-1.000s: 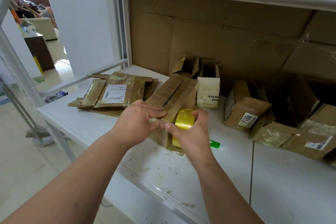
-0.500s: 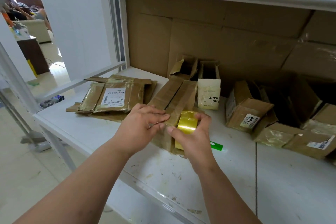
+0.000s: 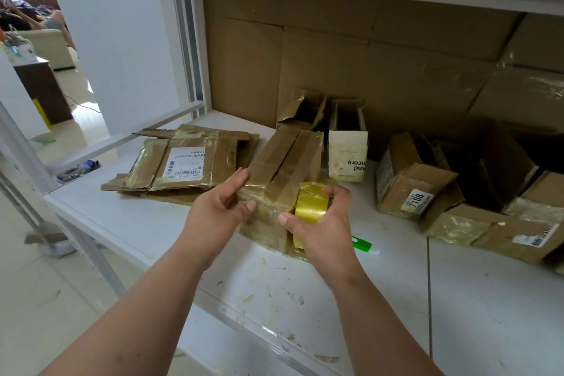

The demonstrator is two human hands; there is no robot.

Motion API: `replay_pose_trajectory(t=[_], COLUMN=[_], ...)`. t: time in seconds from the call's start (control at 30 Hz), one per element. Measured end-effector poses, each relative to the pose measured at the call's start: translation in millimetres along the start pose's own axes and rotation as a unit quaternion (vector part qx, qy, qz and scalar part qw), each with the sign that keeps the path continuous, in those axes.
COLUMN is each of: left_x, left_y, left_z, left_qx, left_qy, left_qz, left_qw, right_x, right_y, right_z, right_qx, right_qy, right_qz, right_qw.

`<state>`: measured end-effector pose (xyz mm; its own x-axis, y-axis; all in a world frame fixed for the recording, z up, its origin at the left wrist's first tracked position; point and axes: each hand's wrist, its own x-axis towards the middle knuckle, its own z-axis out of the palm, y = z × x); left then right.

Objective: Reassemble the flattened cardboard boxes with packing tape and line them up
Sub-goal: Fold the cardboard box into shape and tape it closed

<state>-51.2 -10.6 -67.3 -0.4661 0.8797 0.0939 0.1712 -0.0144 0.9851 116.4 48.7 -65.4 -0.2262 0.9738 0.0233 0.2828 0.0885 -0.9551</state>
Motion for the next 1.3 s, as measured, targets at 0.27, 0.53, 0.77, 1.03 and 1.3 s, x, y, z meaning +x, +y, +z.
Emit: replay_pose_trajectory(t=[0.27,0.53,0.77,1.03,1.3], left_x=[-5,-16,-19,-37,-57], left_y=[5,15,23,26,58], left_z=[5,12,27,18,-17], left_qx=[-0.039,-0.025,0.279,0.258,0.249], left_qy=[0.043,0.080,0.034,0.080,0.064], left_qz=[-0.024,-0.016,0.037,0.054,0.042], left_qw=[0.998,0.996,0.959,0.961,0.965], right_x=[-2,-10,-19,-22,-29], right_y=[1,-4,6,18,23], right_z=[-9,-8,-9,-25,-47], right_qx=[0.084,0.091,0.070,0.148,0.184], right_qy=[-0.017,0.005,-0.016,0.036,0.101], right_qz=[0.017,0.002,0.000,0.020,0.055], right_qw=[0.996,0.996,0.997,0.988,0.976])
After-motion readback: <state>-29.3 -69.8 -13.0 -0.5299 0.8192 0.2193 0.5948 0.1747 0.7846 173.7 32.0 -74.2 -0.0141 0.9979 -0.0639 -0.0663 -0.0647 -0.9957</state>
